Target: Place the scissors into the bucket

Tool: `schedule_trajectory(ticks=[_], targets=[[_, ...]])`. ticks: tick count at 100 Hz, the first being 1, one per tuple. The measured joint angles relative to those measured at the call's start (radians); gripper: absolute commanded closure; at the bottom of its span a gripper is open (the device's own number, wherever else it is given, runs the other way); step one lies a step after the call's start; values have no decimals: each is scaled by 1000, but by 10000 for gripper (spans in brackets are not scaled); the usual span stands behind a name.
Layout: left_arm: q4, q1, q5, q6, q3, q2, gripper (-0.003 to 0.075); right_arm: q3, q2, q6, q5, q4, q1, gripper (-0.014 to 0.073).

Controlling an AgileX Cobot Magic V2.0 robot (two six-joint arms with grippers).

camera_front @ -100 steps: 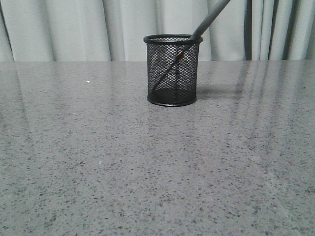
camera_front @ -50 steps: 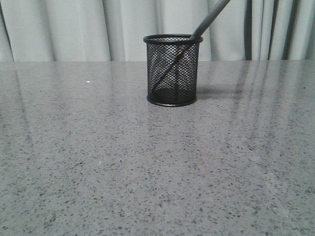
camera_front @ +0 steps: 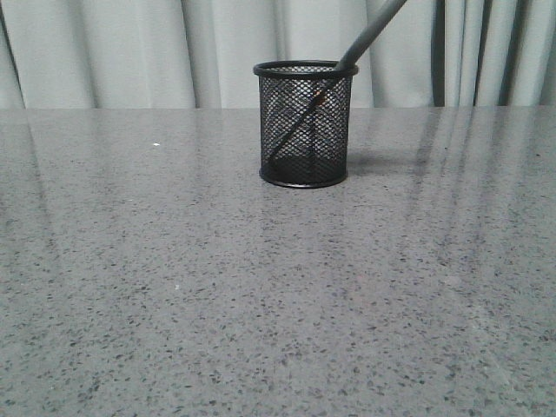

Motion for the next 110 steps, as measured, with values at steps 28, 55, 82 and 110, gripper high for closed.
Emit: schedule_trajectory(ticks=[28,55,82,110], targets=[[-85,190,2,-2,175,-28,741,0,0,-1,0,0,0,638],[-102,240,-42,-2,212,-35,741,0,0,-1,4,0,0,638],[-135,240,-44,-2,212,-35,741,0,0,-1,4,0,0,638],[-136,240,-44,-2,212,-35,741,0,0,-1,4,0,0,638]])
